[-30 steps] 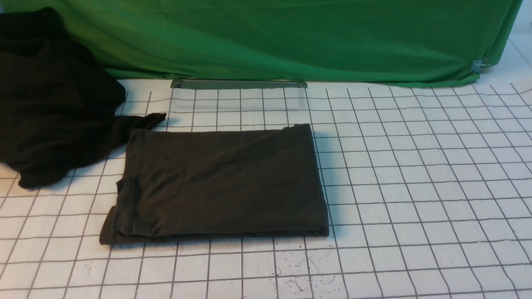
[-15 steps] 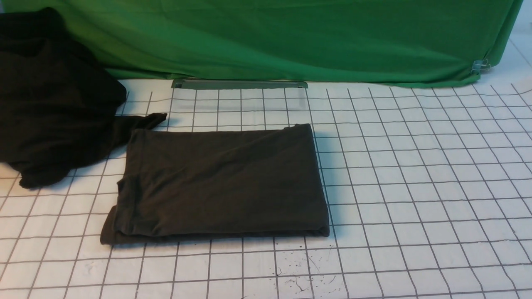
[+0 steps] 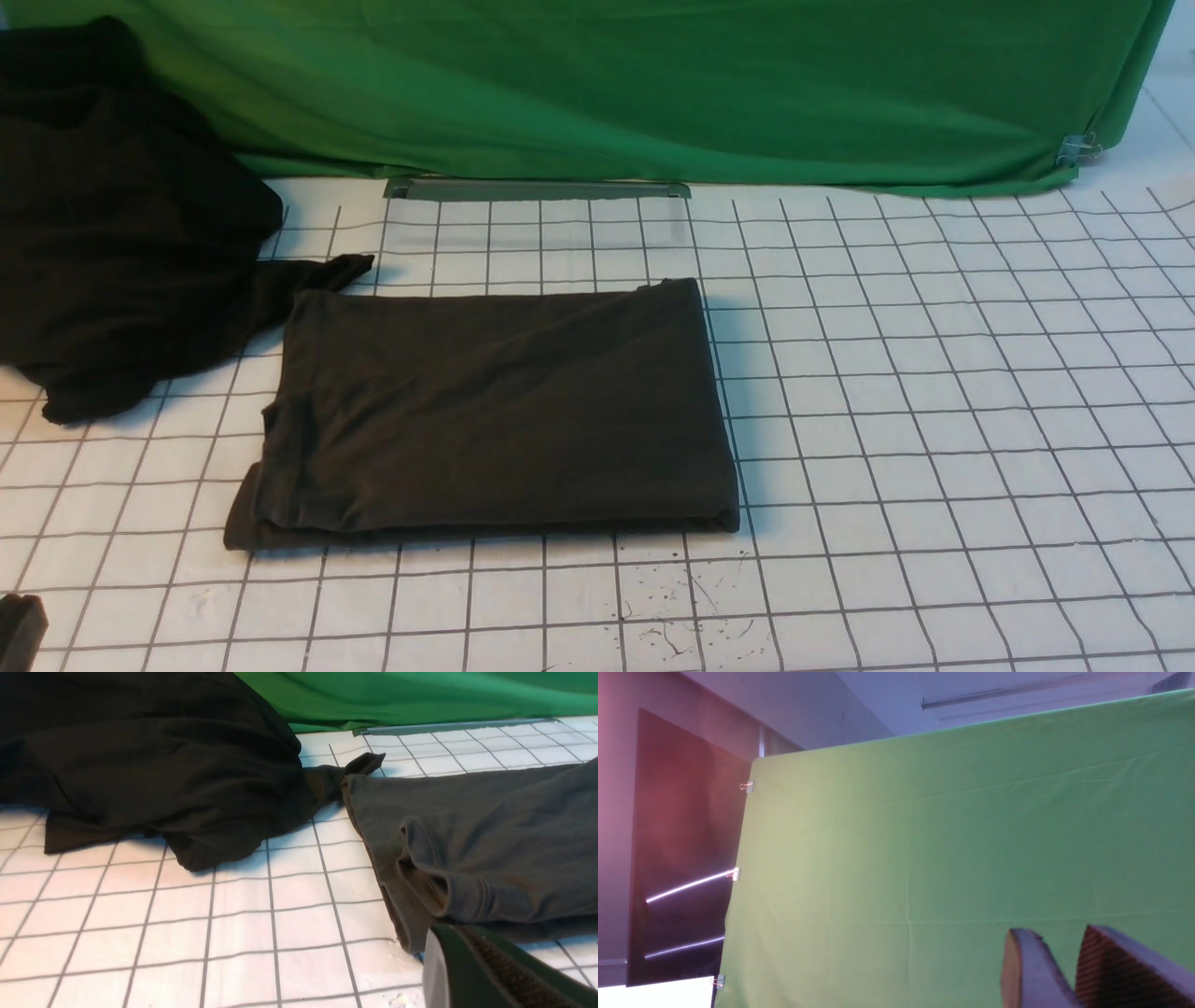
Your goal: Fold a long-sleeved shirt over a white checkered tablecloth.
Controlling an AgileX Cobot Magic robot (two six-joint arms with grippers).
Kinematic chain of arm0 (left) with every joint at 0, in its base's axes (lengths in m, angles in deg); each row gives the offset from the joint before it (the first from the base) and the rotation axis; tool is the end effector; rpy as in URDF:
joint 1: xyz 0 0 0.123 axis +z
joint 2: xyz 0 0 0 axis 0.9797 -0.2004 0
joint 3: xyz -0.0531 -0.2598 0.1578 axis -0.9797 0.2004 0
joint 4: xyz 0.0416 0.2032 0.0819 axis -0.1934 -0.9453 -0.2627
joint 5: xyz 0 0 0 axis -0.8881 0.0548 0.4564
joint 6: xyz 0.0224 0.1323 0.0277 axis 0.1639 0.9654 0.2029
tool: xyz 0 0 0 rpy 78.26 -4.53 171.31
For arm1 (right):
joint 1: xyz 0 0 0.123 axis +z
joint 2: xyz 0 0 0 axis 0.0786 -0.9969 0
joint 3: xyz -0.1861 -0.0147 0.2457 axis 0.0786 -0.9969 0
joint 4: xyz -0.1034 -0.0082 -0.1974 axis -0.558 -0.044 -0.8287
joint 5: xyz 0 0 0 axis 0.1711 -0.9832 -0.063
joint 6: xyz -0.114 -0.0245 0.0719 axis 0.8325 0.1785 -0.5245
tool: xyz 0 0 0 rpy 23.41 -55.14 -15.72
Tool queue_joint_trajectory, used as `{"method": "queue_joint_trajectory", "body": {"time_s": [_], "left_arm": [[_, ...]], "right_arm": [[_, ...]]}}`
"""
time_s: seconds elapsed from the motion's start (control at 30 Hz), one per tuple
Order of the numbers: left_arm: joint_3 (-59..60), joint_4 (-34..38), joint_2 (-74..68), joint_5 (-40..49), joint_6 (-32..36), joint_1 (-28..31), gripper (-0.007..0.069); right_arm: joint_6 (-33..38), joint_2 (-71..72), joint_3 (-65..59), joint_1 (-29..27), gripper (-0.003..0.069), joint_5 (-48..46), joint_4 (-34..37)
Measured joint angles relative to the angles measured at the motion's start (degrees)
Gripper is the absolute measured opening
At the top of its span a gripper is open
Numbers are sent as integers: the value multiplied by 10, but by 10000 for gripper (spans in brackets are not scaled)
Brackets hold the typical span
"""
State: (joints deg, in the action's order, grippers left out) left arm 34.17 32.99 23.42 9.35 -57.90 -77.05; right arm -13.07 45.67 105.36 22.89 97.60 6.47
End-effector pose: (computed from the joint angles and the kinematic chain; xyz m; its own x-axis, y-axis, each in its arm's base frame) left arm 0.0484 -0.0015 0.1831 -0.1533 0.0715 -0.9856 0.0063 0.9974 0.0714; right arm -0.0089 -0.0047 0.3655 0.5162 0.3039 -0.8008 -0.4771 0.8785 0.0258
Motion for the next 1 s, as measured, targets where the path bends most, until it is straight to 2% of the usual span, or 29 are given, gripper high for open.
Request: {"method": "queue_joint_trajectory", "body": {"time_s": [1.0], "left_arm": [[0, -2, 0, -4, 1, 0, 2]], "right_arm": [[7, 0, 0, 0, 231, -10, 0]]}}
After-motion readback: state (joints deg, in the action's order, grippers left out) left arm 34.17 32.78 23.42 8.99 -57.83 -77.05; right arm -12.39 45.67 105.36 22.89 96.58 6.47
